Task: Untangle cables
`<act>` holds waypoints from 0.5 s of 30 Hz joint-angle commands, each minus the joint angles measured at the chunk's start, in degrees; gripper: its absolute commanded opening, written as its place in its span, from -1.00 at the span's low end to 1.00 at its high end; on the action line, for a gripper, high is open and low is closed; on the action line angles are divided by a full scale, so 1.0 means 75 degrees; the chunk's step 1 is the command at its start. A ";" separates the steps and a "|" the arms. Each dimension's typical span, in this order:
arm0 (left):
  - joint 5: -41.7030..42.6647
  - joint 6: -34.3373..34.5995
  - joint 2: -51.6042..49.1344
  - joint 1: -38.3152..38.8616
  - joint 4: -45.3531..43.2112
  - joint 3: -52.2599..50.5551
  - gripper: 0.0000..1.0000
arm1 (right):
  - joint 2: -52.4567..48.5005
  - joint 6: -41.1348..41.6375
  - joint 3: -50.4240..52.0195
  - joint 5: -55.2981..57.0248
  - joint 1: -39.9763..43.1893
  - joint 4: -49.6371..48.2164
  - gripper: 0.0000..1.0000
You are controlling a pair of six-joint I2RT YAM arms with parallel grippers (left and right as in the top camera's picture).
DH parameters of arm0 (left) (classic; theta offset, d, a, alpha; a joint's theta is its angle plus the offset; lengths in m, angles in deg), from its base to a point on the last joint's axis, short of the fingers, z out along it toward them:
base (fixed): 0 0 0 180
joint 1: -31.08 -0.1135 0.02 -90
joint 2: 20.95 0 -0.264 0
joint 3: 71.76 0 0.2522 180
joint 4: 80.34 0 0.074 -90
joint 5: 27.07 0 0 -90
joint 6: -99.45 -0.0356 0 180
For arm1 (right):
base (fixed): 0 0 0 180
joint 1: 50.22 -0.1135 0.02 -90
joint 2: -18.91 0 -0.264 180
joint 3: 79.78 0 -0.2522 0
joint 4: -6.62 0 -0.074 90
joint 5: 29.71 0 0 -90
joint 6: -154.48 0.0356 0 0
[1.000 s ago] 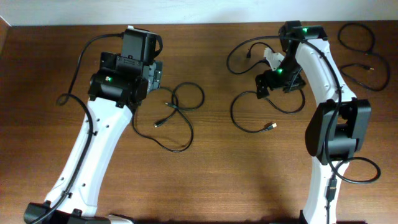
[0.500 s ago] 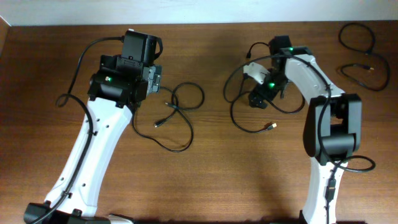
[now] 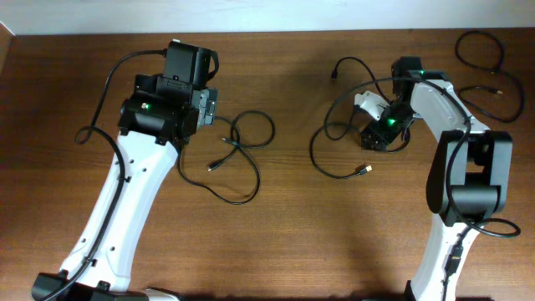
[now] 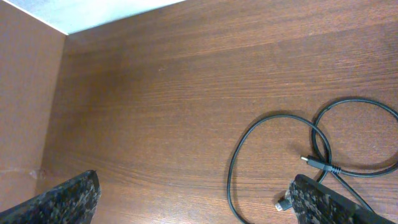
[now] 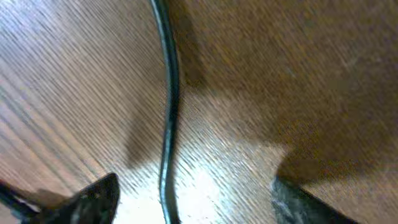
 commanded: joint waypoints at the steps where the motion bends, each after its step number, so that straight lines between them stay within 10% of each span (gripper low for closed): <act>1: 0.0032 0.0050 0.0125 -0.0052 -0.0015 0.0041 0.98 | -0.0309 0.0044 0.0306 0.0350 0.0038 0.0108 -0.55; 6: 0.0032 0.0050 0.0125 -0.0052 -0.0015 0.0041 0.98 | -0.0309 0.0125 0.0323 -0.0119 0.0038 0.0140 -0.42; 10: 0.0032 0.0050 0.0125 -0.0052 -0.0015 0.0041 0.98 | -0.0318 0.0128 0.0373 -0.0705 0.0038 -0.0052 0.27; 11: 0.0032 0.0050 0.0125 -0.0052 -0.0015 0.0041 0.98 | -0.0318 0.0125 0.0495 -0.0860 0.0038 -0.0192 -0.24; 15: 0.0032 0.0050 0.0125 -0.0052 -0.0012 0.0041 0.98 | -0.0306 -0.0067 0.0796 -0.0210 0.0038 -0.0414 0.16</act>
